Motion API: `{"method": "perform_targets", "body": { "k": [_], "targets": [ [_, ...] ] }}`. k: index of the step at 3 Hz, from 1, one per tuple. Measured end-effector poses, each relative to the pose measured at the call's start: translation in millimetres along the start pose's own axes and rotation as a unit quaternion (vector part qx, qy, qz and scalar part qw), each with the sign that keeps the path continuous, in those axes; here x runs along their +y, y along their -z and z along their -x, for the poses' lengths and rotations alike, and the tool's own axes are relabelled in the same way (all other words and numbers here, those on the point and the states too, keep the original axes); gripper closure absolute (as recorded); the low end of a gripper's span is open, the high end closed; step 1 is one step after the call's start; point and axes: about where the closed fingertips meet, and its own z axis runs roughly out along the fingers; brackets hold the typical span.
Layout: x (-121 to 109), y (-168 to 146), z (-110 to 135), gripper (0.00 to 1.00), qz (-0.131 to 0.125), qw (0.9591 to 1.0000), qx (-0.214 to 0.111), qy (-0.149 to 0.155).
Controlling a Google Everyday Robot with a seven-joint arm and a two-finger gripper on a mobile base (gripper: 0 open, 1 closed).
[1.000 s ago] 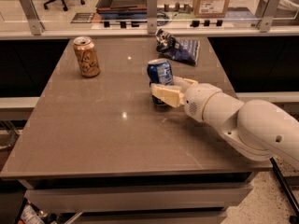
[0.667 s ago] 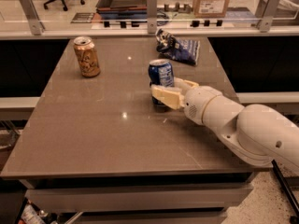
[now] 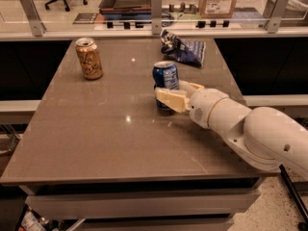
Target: Place pepsi can upright
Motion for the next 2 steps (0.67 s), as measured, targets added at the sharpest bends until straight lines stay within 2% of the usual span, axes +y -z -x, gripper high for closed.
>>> {"method": "perform_targets", "body": {
  "k": [1,2],
  "targets": [
    [1.6,-0.9,0.4,0.82,0.001,1.0,0.0,0.001],
    [3.2,-1.8,0.8,0.59,0.003,1.0,0.0,0.001]
  ]
}}
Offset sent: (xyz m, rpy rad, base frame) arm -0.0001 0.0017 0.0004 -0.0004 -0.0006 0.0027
